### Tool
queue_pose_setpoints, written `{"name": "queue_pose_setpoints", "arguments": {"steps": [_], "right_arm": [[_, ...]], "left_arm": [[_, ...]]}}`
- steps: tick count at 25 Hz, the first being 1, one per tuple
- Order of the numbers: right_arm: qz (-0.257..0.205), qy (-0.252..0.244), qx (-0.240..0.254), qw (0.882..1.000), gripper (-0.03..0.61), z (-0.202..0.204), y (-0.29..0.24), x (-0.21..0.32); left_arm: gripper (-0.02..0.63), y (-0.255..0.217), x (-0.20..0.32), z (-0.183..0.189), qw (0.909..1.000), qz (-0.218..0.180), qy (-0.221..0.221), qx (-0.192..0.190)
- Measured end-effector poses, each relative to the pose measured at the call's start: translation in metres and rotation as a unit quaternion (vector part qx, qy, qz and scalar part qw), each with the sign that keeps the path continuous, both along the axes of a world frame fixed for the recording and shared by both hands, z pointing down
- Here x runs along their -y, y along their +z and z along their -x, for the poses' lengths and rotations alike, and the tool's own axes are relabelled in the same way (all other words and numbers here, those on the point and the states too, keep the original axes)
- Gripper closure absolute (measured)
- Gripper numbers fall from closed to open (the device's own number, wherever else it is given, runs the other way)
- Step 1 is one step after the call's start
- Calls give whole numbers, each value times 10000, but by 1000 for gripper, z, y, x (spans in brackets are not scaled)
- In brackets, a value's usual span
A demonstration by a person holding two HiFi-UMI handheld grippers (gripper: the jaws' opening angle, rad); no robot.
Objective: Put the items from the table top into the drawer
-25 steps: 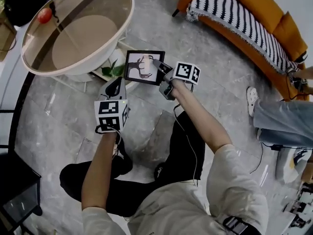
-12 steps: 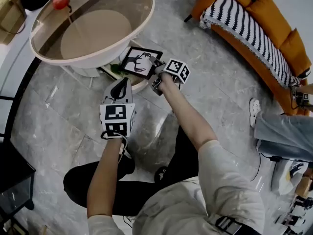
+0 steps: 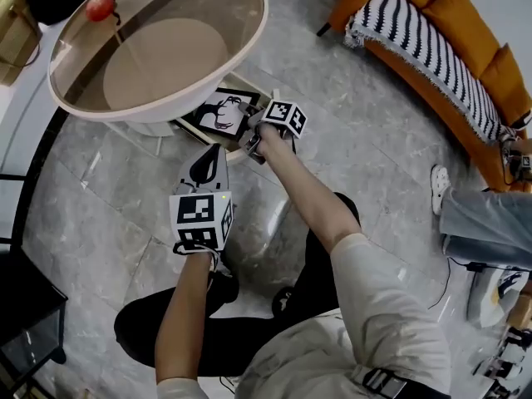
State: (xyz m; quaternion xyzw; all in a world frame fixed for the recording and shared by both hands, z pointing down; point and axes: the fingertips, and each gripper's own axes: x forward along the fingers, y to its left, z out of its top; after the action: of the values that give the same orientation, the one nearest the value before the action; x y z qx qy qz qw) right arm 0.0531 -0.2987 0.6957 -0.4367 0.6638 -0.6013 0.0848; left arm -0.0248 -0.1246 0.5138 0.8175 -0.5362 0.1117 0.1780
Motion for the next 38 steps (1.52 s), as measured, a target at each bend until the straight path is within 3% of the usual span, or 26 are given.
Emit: {"name": "queue_pose_setpoints", "arguments": {"steps": [4, 9, 11, 12, 19, 23, 25, 33, 38], "right_arm": [[78, -455, -544, 9975, 515, 5, 5, 2], [68, -1043, -882, 9906, 512, 8, 6, -2], [146, -1191, -940, 9883, 437, 11, 7, -5], [216, -1227, -923, 9879, 395, 11, 8, -7], [511, -1038, -1411, 9832, 291, -1, 16, -2], [468, -1161, -2308, 9649, 276, -14, 18, -3], [413, -1226, -2526, 9589, 276, -17, 18, -4], [256, -1570, -2316, 9597, 276, -8, 15, -21], [-342, -1945, -1844, 9628, 277, 2, -7, -35]], "left_arm": [[592, 7, 5, 7, 10000, 42, -36, -38], [592, 9, 12, 10, 10000, 61, -18, -63], [592, 6, 14, 8, 10000, 31, 0, -91], [592, 4, 15, 7, 9999, 10, 13, -104], [592, 0, 20, -4, 9999, -49, 149, -47], [592, 1, 19, -3, 9999, -16, 86, -80], [592, 0, 20, -2, 9999, -26, 73, -94], [592, 0, 15, -9, 9999, -11, 98, -76], [592, 0, 13, -21, 9999, -4, 122, 17]]}}
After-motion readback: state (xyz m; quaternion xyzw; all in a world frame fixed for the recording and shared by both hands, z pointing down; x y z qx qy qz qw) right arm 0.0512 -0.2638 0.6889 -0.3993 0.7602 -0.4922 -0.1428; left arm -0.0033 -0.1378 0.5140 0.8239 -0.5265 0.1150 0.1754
